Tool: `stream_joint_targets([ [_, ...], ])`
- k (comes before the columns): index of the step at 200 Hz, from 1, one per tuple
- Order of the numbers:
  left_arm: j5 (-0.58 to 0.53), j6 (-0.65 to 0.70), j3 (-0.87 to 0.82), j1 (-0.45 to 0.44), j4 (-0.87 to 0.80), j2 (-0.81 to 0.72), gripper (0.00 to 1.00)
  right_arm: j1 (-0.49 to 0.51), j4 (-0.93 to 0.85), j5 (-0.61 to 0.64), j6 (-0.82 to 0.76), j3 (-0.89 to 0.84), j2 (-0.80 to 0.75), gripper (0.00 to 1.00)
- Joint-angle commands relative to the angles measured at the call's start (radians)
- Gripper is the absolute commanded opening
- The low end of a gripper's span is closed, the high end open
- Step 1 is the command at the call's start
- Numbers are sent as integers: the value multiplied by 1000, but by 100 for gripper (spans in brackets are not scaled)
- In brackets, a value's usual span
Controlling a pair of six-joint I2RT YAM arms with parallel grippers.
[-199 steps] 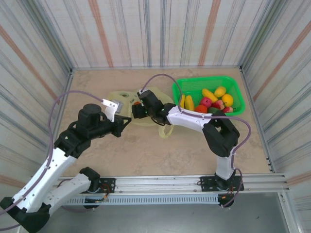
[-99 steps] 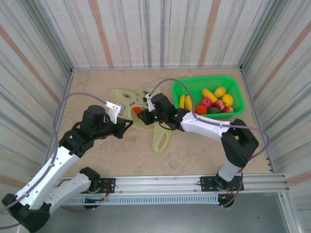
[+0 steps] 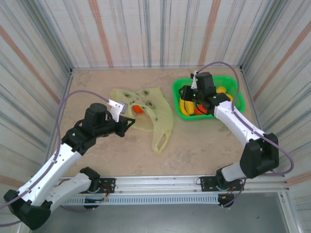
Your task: Place the fake fruits into the plastic bag and tie a complex knot
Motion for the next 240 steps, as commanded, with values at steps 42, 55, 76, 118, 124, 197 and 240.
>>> stream_joint_targets([
  [42, 121, -15, -31, 100, 55, -31, 0, -35, -308, 171, -124, 220, 307, 57],
  [55, 130, -22, -36, 112, 58, -36, 0, -35, -342, 179, -139, 279, 384, 58],
  [76, 137, -25, -38, 116, 60, -44, 0, -35, -408, 218, -168, 370, 484, 59],
  [118, 120, -20, -40, 116, 49, -57, 0, -35, -451, 260, -197, 420, 578, 60],
  [124, 123, -19, -40, 117, 48, -55, 0, -36, -451, 262, -199, 420, 588, 60],
  [197, 153, -27, -40, 137, 57, -29, 0, -47, -419, 205, -206, 457, 667, 50],
  [240, 153, -28, -44, 148, 62, -29, 0, -50, -362, 211, -201, 408, 534, 41],
])
